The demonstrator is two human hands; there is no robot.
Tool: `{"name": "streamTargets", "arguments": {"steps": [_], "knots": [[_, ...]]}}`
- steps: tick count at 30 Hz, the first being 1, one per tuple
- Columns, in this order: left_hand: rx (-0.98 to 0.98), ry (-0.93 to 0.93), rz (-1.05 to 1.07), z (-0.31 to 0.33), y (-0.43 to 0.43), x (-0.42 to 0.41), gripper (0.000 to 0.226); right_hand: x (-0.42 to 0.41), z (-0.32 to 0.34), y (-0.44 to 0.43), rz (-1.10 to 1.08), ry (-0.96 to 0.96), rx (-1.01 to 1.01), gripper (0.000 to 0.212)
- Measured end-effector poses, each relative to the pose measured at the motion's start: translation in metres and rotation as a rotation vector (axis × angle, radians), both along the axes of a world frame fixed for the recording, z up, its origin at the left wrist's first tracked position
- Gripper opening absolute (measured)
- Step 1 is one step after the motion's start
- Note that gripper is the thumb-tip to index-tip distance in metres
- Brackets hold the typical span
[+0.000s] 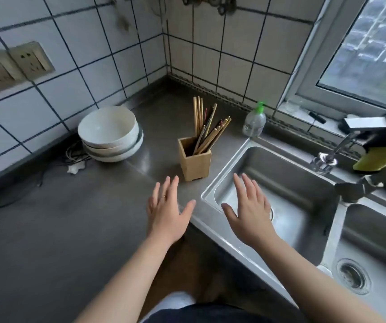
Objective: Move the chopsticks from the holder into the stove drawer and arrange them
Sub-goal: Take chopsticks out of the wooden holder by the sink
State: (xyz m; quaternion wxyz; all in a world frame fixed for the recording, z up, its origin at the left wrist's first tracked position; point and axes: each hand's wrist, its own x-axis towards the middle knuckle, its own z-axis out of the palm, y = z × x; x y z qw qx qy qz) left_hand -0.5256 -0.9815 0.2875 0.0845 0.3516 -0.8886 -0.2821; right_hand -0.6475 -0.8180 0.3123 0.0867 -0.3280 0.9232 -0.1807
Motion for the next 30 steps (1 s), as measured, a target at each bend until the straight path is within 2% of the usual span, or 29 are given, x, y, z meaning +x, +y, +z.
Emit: {"name": "streamTargets", "arguments": {"steps": [7,12,15,17,20,24,30], "knots": [[0.304,0.225,0.069,0.013,-0.086,-0.088,0.074,-0.051,0.011,-0.082,-0.102,-0.124,-0.213,0.090],[0.536,0.353,-0.063,0.022,-0.137,-0.152,0.074,-0.070,0.011,-0.132,-0.275,-0.352,-0.423,0.113],[0.653,0.349,-0.140,0.024,-0.156,-0.185,0.076,-0.079,0.006,-0.154,-0.391,-0.425,-0.570,0.119],[0.766,0.362,-0.192,0.027,-0.164,-0.203,0.074,-0.085,0.003,-0.165,-0.444,-0.433,-0.664,0.112],[0.789,0.358,-0.281,0.030,-0.170,-0.225,0.047,-0.094,0.003,-0.174,-0.460,-0.425,-0.762,0.077],[0.973,0.300,-0.407,0.032,-0.178,-0.242,0.040,-0.100,0.007,-0.185,-0.510,-0.434,-0.758,0.037],[0.991,0.283,-0.469,0.023,-0.179,-0.249,0.023,-0.105,0.000,-0.199,-0.635,-0.405,-0.792,0.026]]}}
